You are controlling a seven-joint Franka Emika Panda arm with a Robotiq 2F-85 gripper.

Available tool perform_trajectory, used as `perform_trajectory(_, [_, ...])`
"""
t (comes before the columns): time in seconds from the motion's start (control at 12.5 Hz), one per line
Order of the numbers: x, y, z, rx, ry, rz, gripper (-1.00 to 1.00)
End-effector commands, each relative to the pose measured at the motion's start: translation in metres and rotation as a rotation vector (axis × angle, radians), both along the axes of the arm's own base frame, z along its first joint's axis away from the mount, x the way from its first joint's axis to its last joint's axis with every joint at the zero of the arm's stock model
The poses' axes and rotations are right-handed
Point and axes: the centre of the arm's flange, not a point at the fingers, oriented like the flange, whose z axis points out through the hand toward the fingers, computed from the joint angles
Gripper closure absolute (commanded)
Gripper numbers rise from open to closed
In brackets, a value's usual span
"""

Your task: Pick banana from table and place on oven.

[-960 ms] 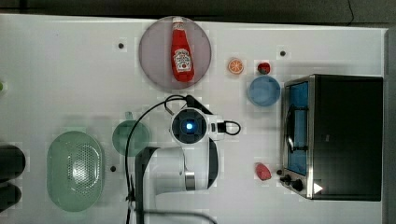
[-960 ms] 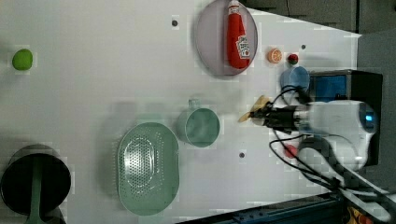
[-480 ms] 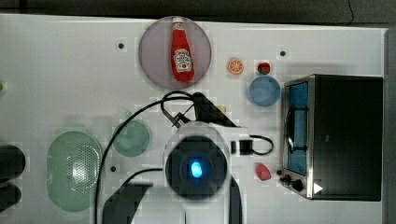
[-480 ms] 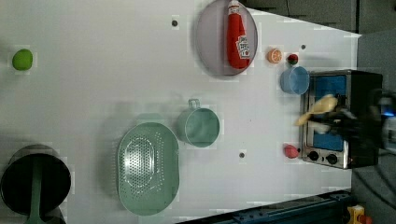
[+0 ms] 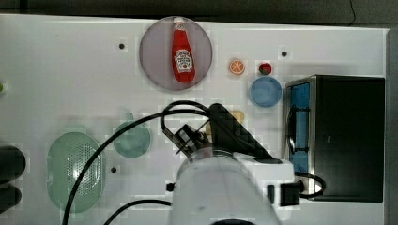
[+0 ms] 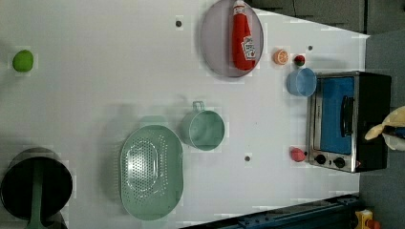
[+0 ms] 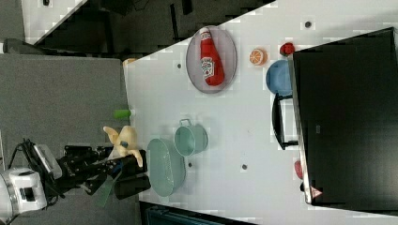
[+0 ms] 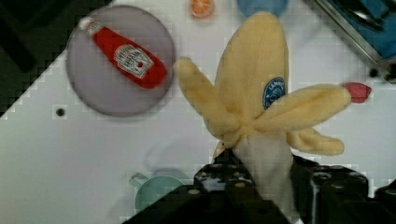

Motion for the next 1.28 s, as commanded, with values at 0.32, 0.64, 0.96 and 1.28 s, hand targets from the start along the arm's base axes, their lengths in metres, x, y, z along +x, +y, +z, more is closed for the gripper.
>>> perform_trajectory(0.32, [0.004,-0.171,-0.068,0.069,0.133,-0.029,0.5])
perform_trajectory(0.64, [0.007,-0.285,-0.116,0.001,0.07,0.13,0.5])
perform_trajectory(0.96, [0.012,-0.361,-0.146,-0.133,0.082,0.279,0.5])
perform_trajectory(1.28, [0.029,-0.385,-0.161,-0.181,0.153,0.36,0.5])
